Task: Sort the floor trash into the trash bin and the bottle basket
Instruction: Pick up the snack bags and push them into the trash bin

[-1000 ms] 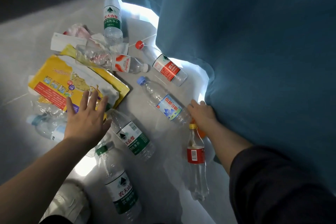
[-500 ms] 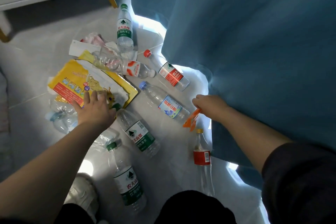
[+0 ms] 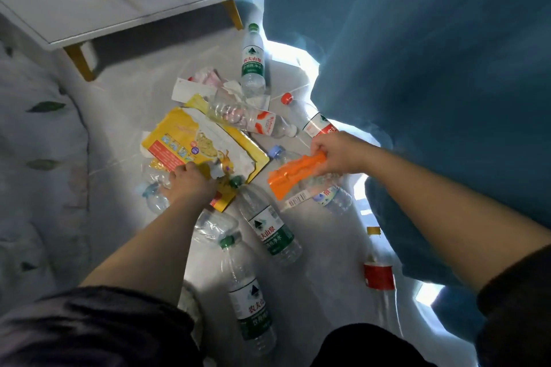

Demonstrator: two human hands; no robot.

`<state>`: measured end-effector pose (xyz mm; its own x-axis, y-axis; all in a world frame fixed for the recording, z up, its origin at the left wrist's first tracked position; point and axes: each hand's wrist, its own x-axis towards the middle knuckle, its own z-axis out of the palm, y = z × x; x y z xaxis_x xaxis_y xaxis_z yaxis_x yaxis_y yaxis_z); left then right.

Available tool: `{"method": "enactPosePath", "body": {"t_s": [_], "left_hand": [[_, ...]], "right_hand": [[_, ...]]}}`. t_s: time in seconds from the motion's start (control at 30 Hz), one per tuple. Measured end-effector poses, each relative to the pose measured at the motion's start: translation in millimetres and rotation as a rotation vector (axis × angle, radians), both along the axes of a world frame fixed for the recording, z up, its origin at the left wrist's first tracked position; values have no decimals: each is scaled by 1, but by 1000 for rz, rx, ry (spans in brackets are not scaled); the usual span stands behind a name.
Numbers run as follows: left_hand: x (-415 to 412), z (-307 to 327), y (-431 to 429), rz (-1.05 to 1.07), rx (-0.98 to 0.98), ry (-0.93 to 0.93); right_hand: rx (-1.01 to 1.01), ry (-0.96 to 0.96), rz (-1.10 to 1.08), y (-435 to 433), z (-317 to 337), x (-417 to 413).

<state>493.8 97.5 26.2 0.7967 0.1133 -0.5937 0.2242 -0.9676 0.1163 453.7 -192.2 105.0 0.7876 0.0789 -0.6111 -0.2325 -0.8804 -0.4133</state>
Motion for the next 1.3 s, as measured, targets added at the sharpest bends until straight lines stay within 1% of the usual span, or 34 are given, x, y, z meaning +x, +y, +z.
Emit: {"method": "enactPosePath", "body": {"t_s": [0.13, 0.2, 0.27, 0.33, 0.4, 0.5, 0.57, 0.67, 0.77, 0.83, 0.93, 1.03, 1.13, 1.3], "left_hand": [[5, -8, 11, 235, -89, -59], [12, -13, 15, 336, -163, -70], [23, -19, 18, 464, -267, -34], [32, -24, 19, 665, -400, 21], [38, -27, 19, 837, -475, 50], [43, -34, 20, 1034, -537, 34], [44, -39, 20, 1089, -594, 25], [44, -38, 19, 1070, -703, 20], [45, -16, 24, 1051, -824, -29], [44, 9, 29, 1000, -832, -82], [37, 60, 41, 902, -772, -153], [30, 122, 48, 828, -721, -186], [22, 200, 49, 768, -741, -152], [2, 365, 42, 471, -762, -161]], "right_hand": [[232, -61, -286, 35, -21, 8], [257, -72, -412, 50, -33, 10], [285, -64, -528, 63, -46, 10], [315, -51, -631, 74, -56, 8], [336, -33, -734, 82, -65, 6], [326, -29, -804, 90, -72, 3], [318, -49, -822, 93, -76, 3], [339, -61, -866, 96, -73, 6], [394, -45, -953, 98, -54, 5], [410, -46, -990, 101, -32, 0], [437, -15, -1056, 107, 17, -10], [493, 37, -1140, 111, 82, -19], [562, 54, -1168, 112, 165, -30], [565, -23, -1215, 109, 331, -54]]}}
